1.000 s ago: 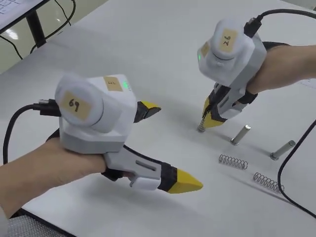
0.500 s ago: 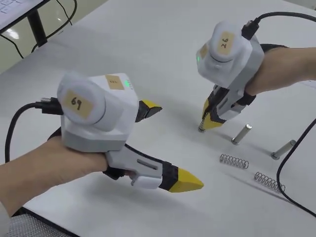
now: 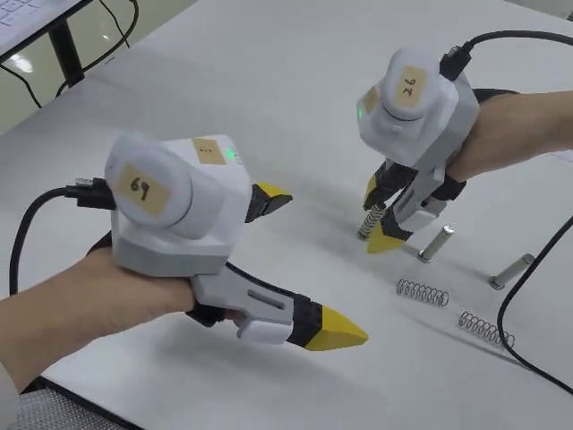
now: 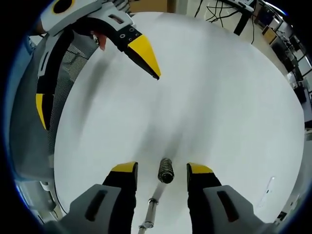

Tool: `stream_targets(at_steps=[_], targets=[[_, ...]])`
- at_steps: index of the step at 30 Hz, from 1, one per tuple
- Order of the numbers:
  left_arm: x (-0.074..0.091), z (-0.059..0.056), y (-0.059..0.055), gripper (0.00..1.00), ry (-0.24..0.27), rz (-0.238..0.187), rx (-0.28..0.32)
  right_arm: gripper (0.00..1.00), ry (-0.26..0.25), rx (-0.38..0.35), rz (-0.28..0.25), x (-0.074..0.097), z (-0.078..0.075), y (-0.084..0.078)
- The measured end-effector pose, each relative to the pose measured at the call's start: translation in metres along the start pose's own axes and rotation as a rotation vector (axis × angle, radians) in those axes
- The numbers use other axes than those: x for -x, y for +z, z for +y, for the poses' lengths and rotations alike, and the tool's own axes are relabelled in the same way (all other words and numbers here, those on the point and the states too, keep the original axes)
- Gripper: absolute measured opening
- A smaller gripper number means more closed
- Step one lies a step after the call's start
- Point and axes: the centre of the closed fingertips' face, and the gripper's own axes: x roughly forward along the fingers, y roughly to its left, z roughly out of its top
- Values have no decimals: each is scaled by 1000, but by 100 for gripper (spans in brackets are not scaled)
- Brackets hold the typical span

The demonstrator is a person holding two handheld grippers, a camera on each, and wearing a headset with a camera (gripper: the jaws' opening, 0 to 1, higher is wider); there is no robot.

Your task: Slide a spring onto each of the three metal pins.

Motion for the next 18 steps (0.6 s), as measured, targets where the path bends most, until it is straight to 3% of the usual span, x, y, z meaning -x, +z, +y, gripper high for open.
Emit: stream_targets(at_steps=[7,11,18], targets=[[0,-3,-2,98,-9,3,-1,60,-20,-7,-39,2,-1,1],[0,-6,-2,98,-19,4,-1,78,-39,0,-67,6,0,1],[1,-8,-4,98,-28,7,-5,89,-71,-27,-115,12,5,3]])
